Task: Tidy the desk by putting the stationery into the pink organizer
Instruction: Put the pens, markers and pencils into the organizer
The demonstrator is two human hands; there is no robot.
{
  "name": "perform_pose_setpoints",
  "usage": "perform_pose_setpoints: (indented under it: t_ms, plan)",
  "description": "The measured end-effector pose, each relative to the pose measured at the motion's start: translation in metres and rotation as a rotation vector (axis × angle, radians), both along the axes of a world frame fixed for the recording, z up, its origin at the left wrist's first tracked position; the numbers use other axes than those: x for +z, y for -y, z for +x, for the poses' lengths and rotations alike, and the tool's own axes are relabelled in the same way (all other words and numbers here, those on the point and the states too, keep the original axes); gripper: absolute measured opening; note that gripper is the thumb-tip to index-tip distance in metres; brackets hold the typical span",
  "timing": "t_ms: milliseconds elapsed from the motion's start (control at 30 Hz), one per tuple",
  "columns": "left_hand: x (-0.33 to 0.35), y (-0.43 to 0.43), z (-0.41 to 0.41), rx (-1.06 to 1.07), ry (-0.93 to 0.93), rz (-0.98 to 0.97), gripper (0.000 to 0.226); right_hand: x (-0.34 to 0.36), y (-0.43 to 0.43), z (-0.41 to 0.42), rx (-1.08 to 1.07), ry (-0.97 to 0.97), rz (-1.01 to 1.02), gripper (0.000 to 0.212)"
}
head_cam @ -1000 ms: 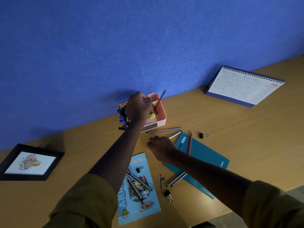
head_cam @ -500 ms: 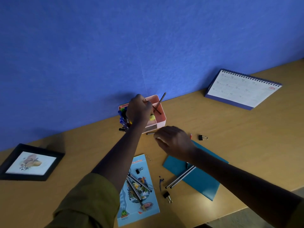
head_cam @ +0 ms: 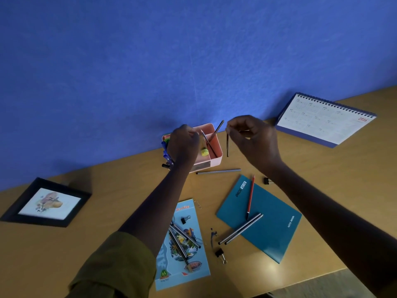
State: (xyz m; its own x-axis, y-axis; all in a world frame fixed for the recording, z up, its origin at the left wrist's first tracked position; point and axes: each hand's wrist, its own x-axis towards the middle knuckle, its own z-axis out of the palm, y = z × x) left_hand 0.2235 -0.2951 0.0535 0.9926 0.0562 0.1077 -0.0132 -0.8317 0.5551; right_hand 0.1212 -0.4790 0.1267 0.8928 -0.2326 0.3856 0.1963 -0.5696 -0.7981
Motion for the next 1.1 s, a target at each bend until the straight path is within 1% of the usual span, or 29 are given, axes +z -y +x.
perform_pose_setpoints:
  t_ms: [100, 233, 333, 433, 500, 600, 733, 900, 1000, 1100]
  plan:
    - [-0.001, -0.003, -0.012, -0.003, 0.013, -0.036, 0.022, 0.003, -0.002, 0.010, -0.059, -0.009, 0.040, 0.009]
    - [-0.007, -0.007, -0.032, 0.007, 0.002, -0.044, 0.021, -0.003, -0.008, 0.027, -0.060, -0.035, 0.067, 0.010]
    - [-0.011, -0.010, -0.047, -0.006, 0.003, -0.067, 0.020, -0.014, -0.012, 0.040, -0.056, -0.068, 0.048, 0.006]
    - [-0.014, -0.008, -0.065, -0.055, 0.016, -0.075, 0.020, -0.028, -0.015, 0.055, -0.028, -0.079, -0.018, 0.006]
    - [-0.021, -0.008, -0.076, -0.085, 0.008, -0.029, 0.022, -0.037, -0.017, 0.062, -0.021, -0.119, -0.076, 0.007]
    - [-0.032, -0.007, -0.088, -0.157, 0.008, 0.019, 0.019, -0.048, -0.019, 0.068, -0.021, -0.160, -0.191, 0.008]
    - [-0.050, -0.004, -0.096, -0.217, -0.035, 0.092, 0.022, -0.062, -0.023, 0.073, -0.034, -0.224, -0.245, 0.012]
    - [-0.069, -0.002, -0.101, -0.245, -0.083, 0.162, 0.018, -0.076, -0.029, 0.080, 0.012, -0.270, -0.320, 0.022]
    - [-0.073, 0.000, -0.101, -0.237, -0.094, 0.159, 0.017, -0.077, -0.034, 0.086, 0.028, -0.280, -0.413, 0.019]
    - [-0.078, 0.000, -0.100, -0.231, -0.095, 0.177, 0.021, -0.078, -0.038, 0.094, -0.006, -0.332, -0.510, 0.017]
